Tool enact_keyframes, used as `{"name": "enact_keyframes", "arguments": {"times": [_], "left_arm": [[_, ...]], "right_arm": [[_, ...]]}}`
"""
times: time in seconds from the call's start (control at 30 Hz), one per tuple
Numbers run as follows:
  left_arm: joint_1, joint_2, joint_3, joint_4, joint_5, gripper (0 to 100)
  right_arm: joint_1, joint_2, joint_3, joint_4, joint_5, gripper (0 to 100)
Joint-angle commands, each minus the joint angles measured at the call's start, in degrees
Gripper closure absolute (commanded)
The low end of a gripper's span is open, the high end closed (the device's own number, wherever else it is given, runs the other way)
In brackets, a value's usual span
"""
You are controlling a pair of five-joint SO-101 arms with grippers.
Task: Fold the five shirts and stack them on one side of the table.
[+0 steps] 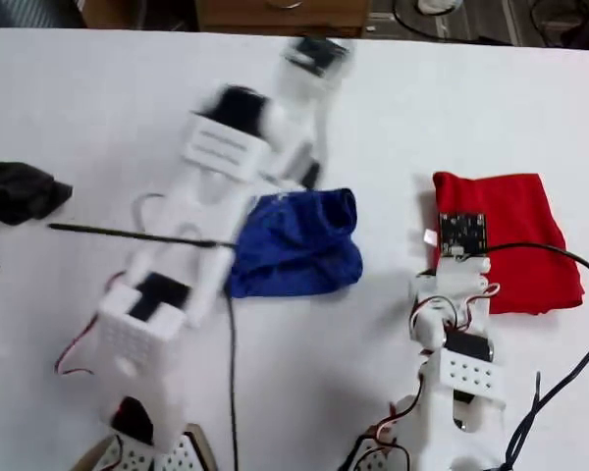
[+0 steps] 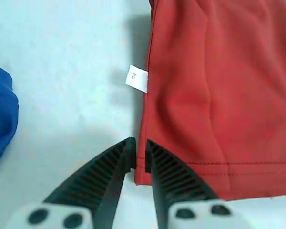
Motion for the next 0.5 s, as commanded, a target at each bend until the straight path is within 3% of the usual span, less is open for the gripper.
{"name": "enact_keyframes", "arguments": {"times": [0.0,0.1,0.2,0.33,0.47], "left_arm": [[-11.6,-4.0,-2.7,2.2,-0.1,74],[-21.0,-3.7,-2.4,2.6,-0.1,74],[-28.8,-3.5,-0.3,3.7,-0.1,74],[-34.5,-3.6,4.5,3.7,-0.4,74],[-39.3,-3.6,9.9,1.8,-0.4,74]], "right_arm": [[-0.3,-1.1,-0.5,-0.8,-0.1,95.0],[-5.8,-1.1,-2.6,2.3,4.2,95.0],[-12.3,-1.0,-12.0,13.1,7.8,95.0],[-21.2,3.9,-29.4,23.3,7.8,95.0],[-27.8,20.4,-47.9,31.3,7.8,95.0]]}}
